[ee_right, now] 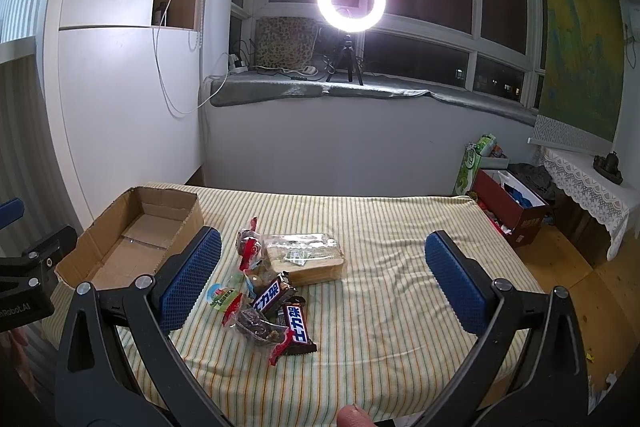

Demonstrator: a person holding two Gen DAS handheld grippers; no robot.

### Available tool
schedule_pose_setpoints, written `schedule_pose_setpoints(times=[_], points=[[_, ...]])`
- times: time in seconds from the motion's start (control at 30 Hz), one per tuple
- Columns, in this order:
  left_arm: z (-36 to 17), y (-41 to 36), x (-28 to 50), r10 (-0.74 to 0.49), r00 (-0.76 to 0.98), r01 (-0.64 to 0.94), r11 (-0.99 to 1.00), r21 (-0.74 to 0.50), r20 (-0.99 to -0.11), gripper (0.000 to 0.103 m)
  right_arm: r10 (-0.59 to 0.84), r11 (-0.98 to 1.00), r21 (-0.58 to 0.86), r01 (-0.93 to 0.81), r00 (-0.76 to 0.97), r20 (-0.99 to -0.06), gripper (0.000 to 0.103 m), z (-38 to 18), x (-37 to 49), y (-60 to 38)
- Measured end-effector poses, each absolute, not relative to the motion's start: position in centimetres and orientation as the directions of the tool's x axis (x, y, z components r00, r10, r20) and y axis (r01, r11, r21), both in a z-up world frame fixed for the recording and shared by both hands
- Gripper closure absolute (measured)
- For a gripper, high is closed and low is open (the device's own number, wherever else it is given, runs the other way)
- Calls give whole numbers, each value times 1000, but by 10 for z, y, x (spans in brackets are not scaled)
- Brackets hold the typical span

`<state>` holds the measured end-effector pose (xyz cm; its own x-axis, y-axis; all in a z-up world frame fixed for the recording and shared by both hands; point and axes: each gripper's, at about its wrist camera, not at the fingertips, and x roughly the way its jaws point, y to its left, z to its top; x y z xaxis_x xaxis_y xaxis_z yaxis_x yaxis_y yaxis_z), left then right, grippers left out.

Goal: Organize snacks

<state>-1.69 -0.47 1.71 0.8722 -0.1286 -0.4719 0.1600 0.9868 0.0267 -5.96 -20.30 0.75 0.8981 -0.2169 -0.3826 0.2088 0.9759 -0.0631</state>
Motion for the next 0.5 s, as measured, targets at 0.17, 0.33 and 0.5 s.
schedule_pose_setpoints(times=[0.17,0.33,0.5], points=[[17,-5,-17,-128,873,160,987,28,-471,0,-217,976,-64,209,898,-382,0,7,-60,-204],[17,-5,-18,-128,872,161,987,29,-472,0,-218,976,-64,209,898,-383,0,7,-61,-204],[17,-5,-18,-127,872,162,986,32,-473,0,-218,976,-63,210,898,-382,0,6,-61,-204]])
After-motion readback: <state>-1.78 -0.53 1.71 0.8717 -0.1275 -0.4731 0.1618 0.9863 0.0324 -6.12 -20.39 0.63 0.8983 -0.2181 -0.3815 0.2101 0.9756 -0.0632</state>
